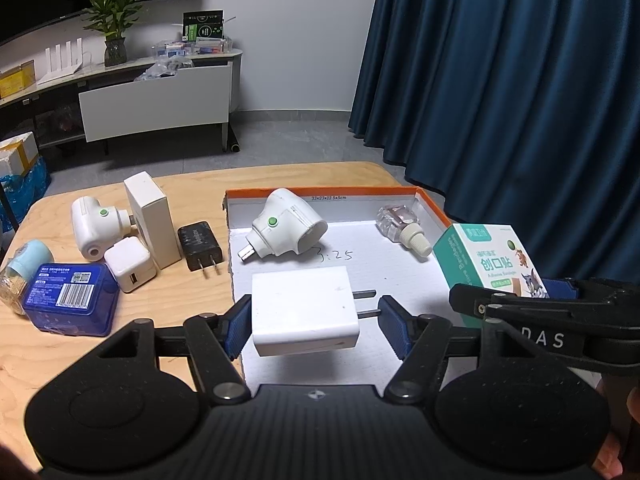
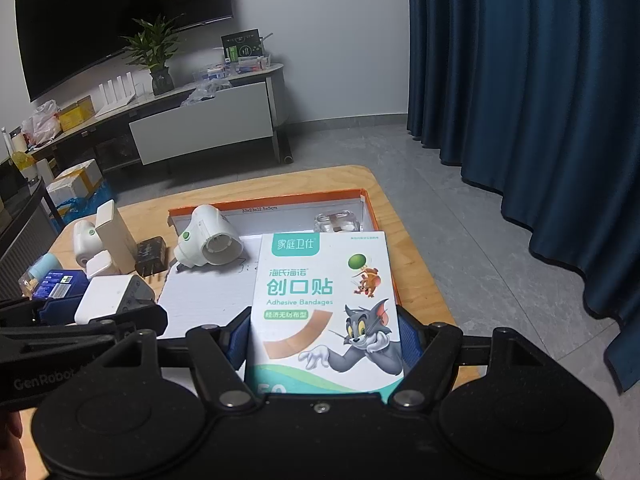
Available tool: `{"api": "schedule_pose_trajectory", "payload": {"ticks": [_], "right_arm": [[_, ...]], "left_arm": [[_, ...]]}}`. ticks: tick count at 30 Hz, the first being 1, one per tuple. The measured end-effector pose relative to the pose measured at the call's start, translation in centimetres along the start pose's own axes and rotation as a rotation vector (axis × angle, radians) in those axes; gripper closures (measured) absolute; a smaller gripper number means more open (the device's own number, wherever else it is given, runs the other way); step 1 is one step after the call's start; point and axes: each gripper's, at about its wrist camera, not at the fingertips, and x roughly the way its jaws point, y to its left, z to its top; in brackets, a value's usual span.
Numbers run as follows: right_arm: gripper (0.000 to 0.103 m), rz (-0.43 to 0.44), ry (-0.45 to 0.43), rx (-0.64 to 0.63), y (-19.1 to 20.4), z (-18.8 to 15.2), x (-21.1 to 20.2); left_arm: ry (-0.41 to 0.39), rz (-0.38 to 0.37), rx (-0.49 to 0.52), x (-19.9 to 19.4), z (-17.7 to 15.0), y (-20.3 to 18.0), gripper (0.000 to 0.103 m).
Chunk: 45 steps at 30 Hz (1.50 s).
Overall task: Organize rigid objects
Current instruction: 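Open right gripper to drop bandage box in box while left gripper releases charger there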
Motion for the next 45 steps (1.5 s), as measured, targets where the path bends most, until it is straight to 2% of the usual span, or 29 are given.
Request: {"api": "schedule_pose_trajectory", "payload": {"ticks": [17,23,27,30,32,33,39,45], "right_arm": [[0.018,-0.018,0.007,-0.018,-0.3,1.3,2.3],[0.016,-0.023,-0.04,0.013,-1.4,1.8,1.8],[0.016,-0.034,-0.079,0.047,-2.3,1.9,0.7],[0.016,-0.043,-0.089,0.056,-2.7,1.8,0.3],[0.016,-0.044,-0.093,0.059,-2.8,1.7,-0.1],[0.016,-0.043,-0.096,0.059,-2.7,1.8,-0.3],[0.016,-0.025,-0.117,0.058,-2.1,1.9,-1.5],[0.015,0.014,-0.12,0.036,-0.4,1.8,-2.4]], "left_arm": [[0.024,-0.009,0.005,2.6,0.7,-0.1,0.036],[0.029,-0.019,0.008,3.5,1.2,-0.4,0.036],[0.042,-0.035,0.0,4.2,1.4,-0.7,0.036],[0.055,-0.091,-0.008,4.6,1.4,-1.1,0.035],[0.044,-0.118,-0.015,4.3,1.4,-1.3,0.027],[0.035,-0.116,-0.017,4.0,1.4,-1.4,0.019],[0.016,-0.084,-0.018,2.1,1.6,-1.1,0.017],[-0.007,-0.029,-0.035,-0.5,1.0,0.5,0.006]]}}
